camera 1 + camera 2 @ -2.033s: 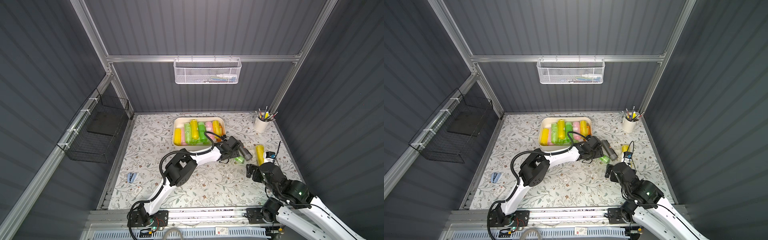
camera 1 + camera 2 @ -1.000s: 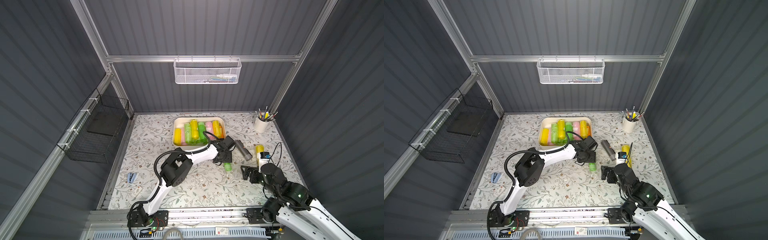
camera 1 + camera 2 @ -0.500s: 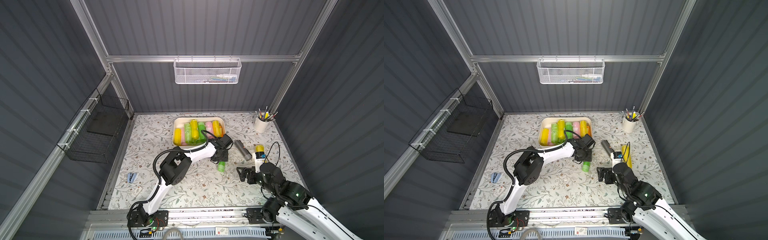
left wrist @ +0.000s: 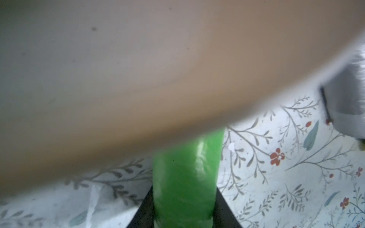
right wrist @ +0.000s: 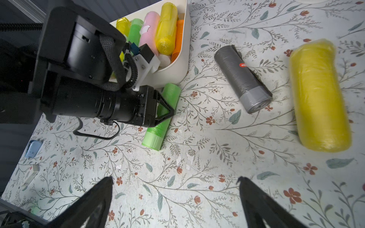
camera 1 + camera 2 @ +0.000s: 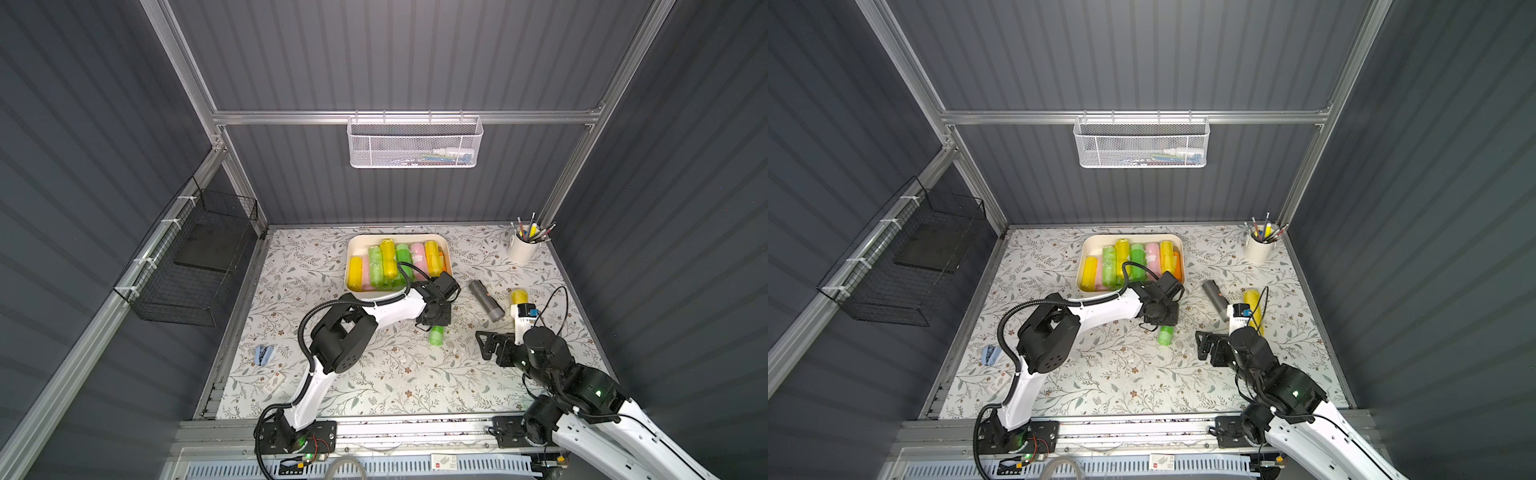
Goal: Put the roll of trash bags into the storage box
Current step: Pick up the roll of trash bags from the center of the board.
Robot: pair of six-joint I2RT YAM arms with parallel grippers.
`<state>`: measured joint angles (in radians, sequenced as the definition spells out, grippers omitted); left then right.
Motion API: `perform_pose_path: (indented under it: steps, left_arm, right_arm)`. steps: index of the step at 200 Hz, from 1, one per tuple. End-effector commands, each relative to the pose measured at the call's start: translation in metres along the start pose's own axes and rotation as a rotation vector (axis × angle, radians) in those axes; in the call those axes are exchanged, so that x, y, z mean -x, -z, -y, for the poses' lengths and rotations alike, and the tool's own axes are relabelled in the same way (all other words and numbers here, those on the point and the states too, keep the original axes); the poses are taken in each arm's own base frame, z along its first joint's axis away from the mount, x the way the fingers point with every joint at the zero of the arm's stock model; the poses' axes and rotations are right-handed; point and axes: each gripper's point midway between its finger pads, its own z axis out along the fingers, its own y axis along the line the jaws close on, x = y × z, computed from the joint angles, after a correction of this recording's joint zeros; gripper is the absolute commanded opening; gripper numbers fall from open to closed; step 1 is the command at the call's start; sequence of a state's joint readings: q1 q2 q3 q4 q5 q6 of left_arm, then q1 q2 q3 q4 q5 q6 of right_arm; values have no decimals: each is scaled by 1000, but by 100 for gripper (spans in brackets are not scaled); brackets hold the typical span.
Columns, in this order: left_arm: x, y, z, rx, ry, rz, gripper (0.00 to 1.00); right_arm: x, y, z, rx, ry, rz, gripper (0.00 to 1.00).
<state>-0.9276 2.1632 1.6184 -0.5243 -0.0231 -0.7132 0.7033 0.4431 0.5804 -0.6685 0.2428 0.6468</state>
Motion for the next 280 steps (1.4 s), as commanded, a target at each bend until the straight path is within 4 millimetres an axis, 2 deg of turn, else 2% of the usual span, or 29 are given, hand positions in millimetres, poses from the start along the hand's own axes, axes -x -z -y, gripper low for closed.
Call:
perform_pose_path:
  steps: [1,67,116,182,223,267,280]
  left_arm:
    - [-6,21,-18,57,-20,-8,34]
    - [19,101,1,-33,-85,138,32]
    - [41,148,1,-75,-76,224,32]
    - [72,184,-30,-73,-42,297,30]
    - [85,197,-59,-66,3,314,30]
    - [97,204,-105,-34,81,324,30]
    - [102,205,-125,-7,108,322,30]
  right_arm:
    - [0,-2,0,6,-16,10,99]
    - [5,-1,-29,161,-28,19,99]
    - [20,0,-48,223,-16,49,99]
    - [43,-10,-80,291,-11,55,99]
    - [57,-22,-102,332,-5,47,99]
    - [62,-43,-123,364,14,14,99]
    - [62,-49,-126,365,15,3,99]
